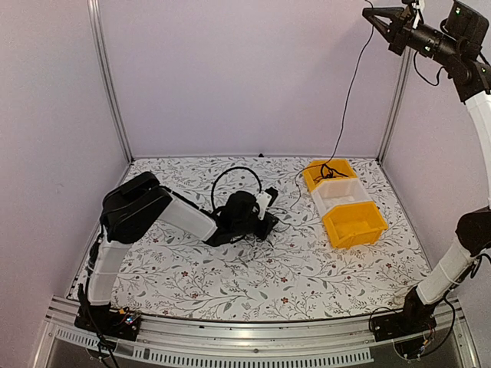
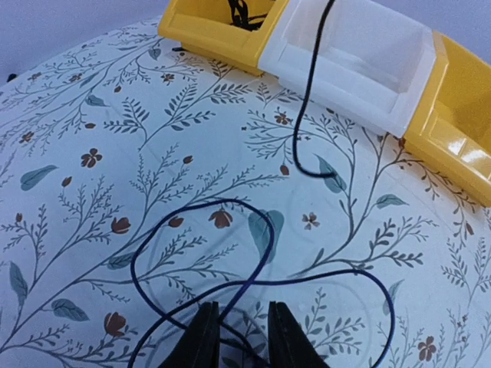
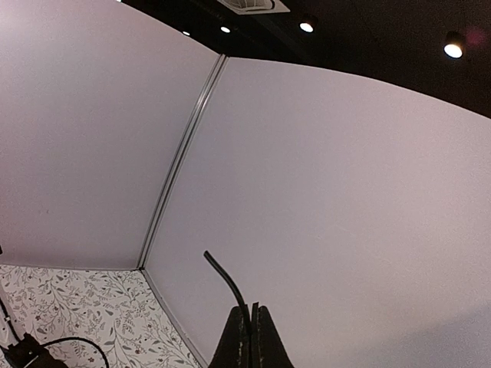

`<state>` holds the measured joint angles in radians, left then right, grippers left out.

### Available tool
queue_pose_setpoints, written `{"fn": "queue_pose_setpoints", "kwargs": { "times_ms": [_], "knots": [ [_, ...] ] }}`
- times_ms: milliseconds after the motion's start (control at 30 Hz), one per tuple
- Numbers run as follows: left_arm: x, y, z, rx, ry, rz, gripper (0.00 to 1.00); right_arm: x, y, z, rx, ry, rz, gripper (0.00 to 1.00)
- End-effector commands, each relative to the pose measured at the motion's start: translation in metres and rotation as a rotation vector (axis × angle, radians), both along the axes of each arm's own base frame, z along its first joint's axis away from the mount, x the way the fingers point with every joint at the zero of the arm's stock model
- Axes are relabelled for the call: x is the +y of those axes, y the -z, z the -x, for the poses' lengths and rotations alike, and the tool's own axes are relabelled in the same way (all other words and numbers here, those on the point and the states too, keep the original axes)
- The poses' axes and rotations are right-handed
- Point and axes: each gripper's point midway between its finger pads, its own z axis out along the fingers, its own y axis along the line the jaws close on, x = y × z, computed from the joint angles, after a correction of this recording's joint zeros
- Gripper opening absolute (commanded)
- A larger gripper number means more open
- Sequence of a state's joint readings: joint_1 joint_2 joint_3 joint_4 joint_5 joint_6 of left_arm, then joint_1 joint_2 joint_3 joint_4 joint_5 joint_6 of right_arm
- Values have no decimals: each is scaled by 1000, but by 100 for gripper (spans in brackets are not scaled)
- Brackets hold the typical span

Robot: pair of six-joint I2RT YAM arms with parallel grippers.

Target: Untangle the cables

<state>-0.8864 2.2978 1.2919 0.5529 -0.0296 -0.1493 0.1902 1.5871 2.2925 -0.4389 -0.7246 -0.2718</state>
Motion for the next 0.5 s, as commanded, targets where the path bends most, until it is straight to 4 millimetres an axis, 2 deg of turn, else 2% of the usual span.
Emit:
{"fn": "queue_pose_setpoints", "kwargs": {
  "times_ms": [0,33,100,167,467],
  "knots": [
    [15,17,4,53,-13,-19,27,-17,-45,1,-167,123,-52,0],
    [18,15,7,53,-11,-12,36,-21,-50,-5,-191,156,-58,0],
    [22,5,16,37,9,21,42,-28,-59,-14,-230,218,-78,0],
    [26,-7,24,19,28,57,43,-33,-60,-26,-253,266,-83,0],
    [41,-35,53,16,51,100,41,-45,-51,-75,-328,425,-50,0]
  ]
}}
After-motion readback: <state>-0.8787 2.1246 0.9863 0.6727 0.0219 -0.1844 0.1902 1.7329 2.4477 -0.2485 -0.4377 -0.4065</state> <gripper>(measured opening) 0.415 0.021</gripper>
